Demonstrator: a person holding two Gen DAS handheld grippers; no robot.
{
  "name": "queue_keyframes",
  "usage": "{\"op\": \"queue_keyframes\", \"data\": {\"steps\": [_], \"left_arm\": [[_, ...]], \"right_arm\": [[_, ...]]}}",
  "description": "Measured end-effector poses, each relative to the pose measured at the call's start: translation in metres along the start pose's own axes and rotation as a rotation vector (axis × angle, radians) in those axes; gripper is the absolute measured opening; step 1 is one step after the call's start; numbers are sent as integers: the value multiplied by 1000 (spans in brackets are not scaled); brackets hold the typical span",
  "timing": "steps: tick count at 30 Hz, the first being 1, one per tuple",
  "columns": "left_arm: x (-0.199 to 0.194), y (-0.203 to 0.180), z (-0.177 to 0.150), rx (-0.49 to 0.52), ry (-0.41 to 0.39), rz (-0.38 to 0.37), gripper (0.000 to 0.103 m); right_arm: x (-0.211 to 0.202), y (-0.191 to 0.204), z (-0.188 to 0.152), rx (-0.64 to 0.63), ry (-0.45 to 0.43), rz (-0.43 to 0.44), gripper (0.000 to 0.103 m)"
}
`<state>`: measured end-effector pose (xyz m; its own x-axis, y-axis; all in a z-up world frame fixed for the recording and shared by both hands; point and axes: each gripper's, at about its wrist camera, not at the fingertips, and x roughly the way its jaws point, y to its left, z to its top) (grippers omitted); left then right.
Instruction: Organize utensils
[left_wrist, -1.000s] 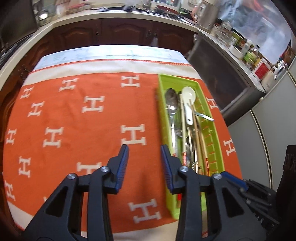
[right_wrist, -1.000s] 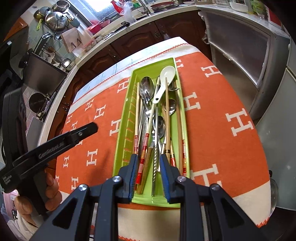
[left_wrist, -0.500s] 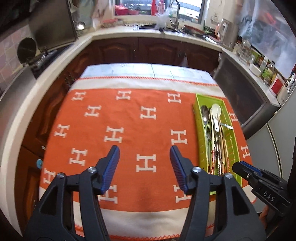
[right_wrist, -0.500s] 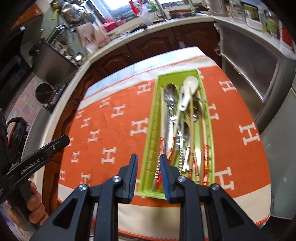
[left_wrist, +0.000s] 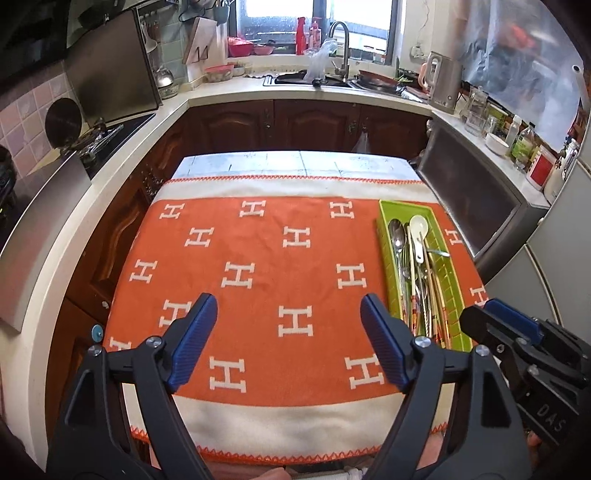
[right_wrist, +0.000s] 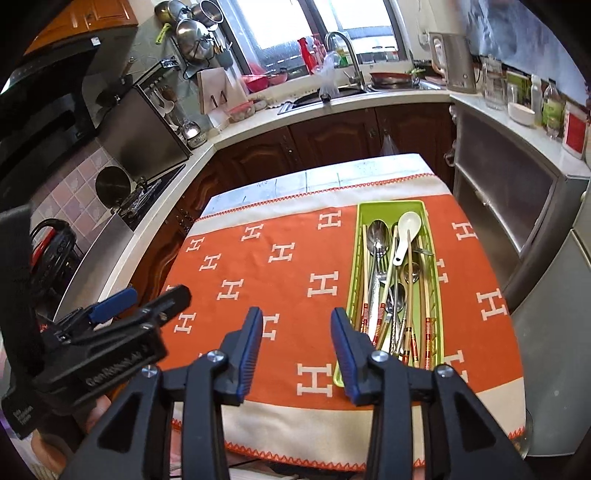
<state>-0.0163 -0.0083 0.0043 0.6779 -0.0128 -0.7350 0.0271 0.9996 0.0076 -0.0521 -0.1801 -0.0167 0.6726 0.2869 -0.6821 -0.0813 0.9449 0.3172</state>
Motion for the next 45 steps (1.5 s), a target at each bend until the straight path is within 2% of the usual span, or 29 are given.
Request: {"op": "queue_keyframes", "data": {"steps": [7, 45], "left_arm": [[4, 1, -7, 1, 24, 3, 78], [25, 1, -5, -2, 66, -4, 78]], "right_arm": [[-1, 10, -2, -28, -7, -14, 38], [19, 11, -3, -17, 44, 4, 38]]}}
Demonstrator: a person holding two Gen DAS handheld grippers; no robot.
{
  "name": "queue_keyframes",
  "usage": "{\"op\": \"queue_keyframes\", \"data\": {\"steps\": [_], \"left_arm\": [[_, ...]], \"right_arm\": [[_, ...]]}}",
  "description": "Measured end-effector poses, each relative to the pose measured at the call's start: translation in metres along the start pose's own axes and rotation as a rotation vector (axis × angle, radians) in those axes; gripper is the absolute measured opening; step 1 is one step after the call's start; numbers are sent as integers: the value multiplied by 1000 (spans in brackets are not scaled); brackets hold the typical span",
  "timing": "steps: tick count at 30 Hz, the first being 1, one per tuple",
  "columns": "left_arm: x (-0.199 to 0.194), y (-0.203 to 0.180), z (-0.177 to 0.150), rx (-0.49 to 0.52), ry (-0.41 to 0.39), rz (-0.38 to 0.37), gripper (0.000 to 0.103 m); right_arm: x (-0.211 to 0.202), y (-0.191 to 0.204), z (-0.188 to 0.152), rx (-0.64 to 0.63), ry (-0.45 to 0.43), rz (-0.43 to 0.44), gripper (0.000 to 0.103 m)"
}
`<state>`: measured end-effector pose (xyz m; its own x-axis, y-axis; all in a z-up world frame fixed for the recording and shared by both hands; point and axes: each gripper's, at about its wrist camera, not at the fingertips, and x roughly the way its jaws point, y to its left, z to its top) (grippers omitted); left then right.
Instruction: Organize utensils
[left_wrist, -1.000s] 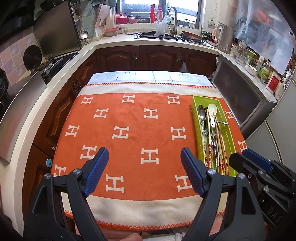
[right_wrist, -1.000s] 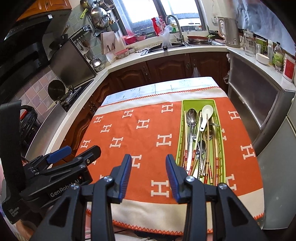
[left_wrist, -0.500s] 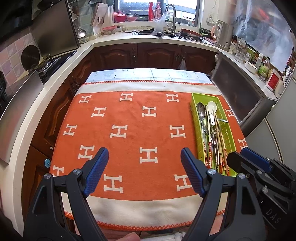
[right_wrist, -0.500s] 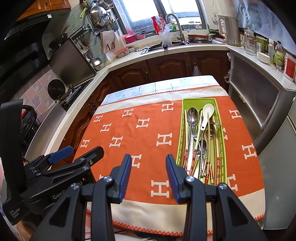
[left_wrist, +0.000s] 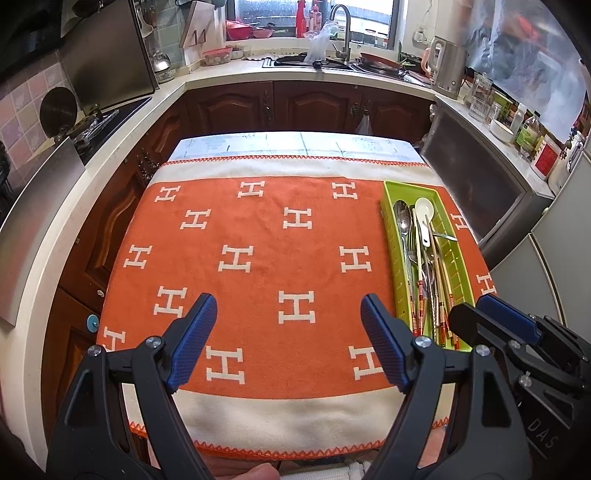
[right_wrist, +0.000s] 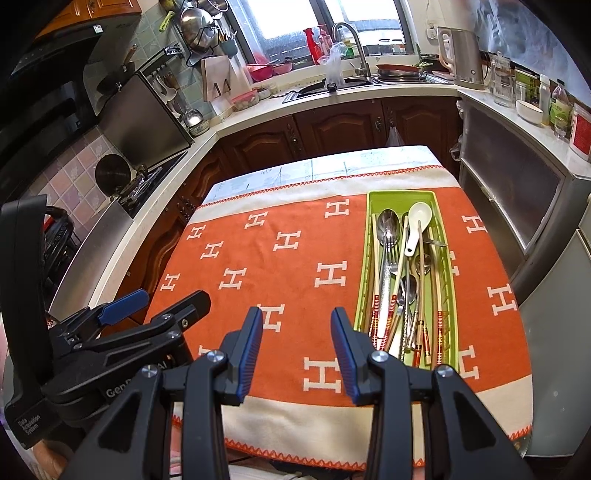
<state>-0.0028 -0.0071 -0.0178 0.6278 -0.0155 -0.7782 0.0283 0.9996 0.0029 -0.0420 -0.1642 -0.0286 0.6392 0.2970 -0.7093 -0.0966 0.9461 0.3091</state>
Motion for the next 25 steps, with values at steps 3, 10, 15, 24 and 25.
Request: {"op": "queue_keyframes", "data": {"steps": [3, 10, 15, 24, 25], "left_arm": [[1, 0, 0, 0, 0, -1, 78], [1, -1, 0, 0, 3, -3, 78], [4, 4, 1, -4, 4, -10, 78], [10, 19, 1, -32, 10, -27, 78], [12, 21, 1, -35, 14, -30, 78]], "right_arm": [[1, 0, 0, -1, 3, 0, 38], [5, 1, 1, -8, 15, -1, 38], [6, 2, 1, -11, 18, -3, 38], [15, 13, 6, -42, 38, -19, 38], [16, 15, 6, -46, 39, -22, 38]]}}
